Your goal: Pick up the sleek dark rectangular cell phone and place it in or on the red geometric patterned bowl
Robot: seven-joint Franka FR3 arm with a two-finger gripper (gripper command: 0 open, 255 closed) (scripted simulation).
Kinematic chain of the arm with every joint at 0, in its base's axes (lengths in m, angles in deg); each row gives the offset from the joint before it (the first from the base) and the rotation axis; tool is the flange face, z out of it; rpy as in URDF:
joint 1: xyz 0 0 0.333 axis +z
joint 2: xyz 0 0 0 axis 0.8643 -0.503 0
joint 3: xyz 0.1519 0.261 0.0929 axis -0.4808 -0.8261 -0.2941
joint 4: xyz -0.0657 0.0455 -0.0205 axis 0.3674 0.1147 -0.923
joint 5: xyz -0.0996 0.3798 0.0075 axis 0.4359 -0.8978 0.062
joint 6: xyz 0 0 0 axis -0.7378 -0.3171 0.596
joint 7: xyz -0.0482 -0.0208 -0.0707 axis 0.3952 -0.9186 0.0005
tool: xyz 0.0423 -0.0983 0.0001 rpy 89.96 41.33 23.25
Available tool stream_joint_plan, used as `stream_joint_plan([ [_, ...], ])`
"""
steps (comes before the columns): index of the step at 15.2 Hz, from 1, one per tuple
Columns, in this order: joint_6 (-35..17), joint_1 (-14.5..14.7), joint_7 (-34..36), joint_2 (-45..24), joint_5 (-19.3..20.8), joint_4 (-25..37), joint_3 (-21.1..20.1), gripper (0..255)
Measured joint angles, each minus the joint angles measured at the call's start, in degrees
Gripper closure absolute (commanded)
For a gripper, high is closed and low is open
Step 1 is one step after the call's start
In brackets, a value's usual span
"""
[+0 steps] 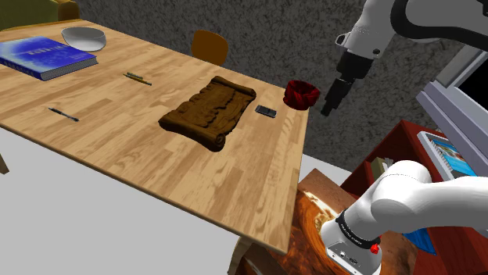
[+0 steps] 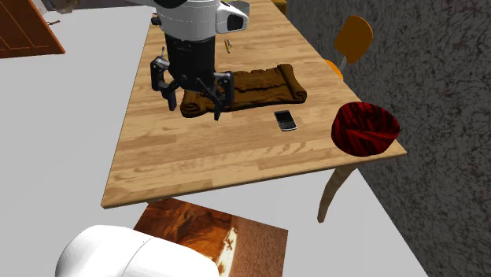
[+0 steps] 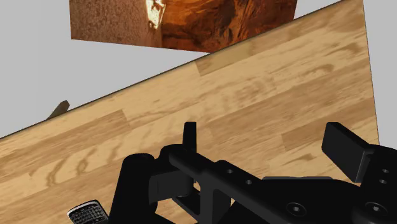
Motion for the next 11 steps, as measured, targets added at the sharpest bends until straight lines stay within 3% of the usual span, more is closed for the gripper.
stream_joint_plan([
  [3,-2.03,-0.17,-1.12,-1.43,0.72,-0.59,0.66,0],
  [11,-15.52,-1.13,-7.82,-12.69,4.38,-2.19,4.79,0],
])
